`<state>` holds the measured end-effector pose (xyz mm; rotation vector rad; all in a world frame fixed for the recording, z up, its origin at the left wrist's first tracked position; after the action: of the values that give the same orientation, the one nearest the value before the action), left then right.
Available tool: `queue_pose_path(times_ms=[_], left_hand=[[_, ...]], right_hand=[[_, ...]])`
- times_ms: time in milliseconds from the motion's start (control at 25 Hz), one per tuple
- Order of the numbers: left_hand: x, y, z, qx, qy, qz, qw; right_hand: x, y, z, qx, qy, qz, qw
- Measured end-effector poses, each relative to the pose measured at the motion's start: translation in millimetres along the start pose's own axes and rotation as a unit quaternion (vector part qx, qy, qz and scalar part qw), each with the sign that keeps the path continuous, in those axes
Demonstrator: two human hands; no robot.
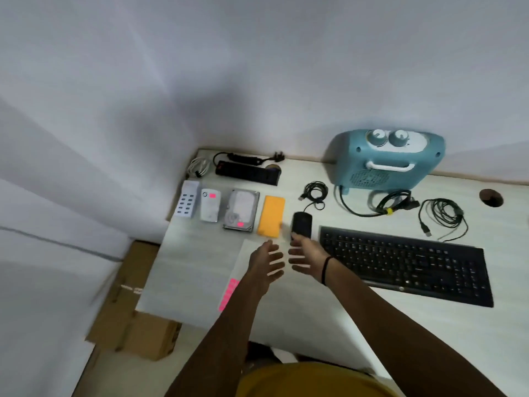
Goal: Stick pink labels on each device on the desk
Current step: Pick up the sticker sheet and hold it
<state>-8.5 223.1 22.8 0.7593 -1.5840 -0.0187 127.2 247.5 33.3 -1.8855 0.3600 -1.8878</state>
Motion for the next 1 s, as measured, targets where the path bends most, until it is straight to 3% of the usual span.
queue_pose_path(times_ms=[160,280,440,600,760,1000], left_hand=[[5.7,-23.2,102.5,-0.090,0.147,-0.080,0.982],[12.5,-26.6,155.5,-0.199,0.191,-0.132,0.952],[3.1,-47.5,201.7,-0.305,0.173,-0.089,0.932],[-9.1,-49.1,209.6,-0.357,0.165,-0.121,0.911],[-14.3,-50.3,208.5,-0.345,0.138,-0.089,0.924],[-4.4,-66.4,230.9,-0.289,0.104,-0.062,0.950]], right_hand=[[3.8,61.1,-76.0,0.059,-0.032,-0.076,0.995],[3.9,75.8,-121.2,0.085,-0.020,-0.081,0.993],[2.9,91.6,-167.9,0.099,0.009,-0.071,0.992],[-3.6,92.7,-186.9,0.089,0.006,-0.067,0.994],[-12.4,101.4,-193.4,0.112,0.031,-0.072,0.991],[-2.0,115.9,-206.5,0.118,0.003,-0.077,0.990]])
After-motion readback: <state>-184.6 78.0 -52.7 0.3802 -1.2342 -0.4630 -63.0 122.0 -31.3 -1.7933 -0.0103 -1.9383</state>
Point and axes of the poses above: each hand's wrist, its own x-axis away from the middle knuckle, its own z-axis out of the back of the hand, y = z × x, the point moved 1 cm from there along -x, towards the middle knuckle, and after that the axes turned 8 degrees about x, right-handed, at the moved point
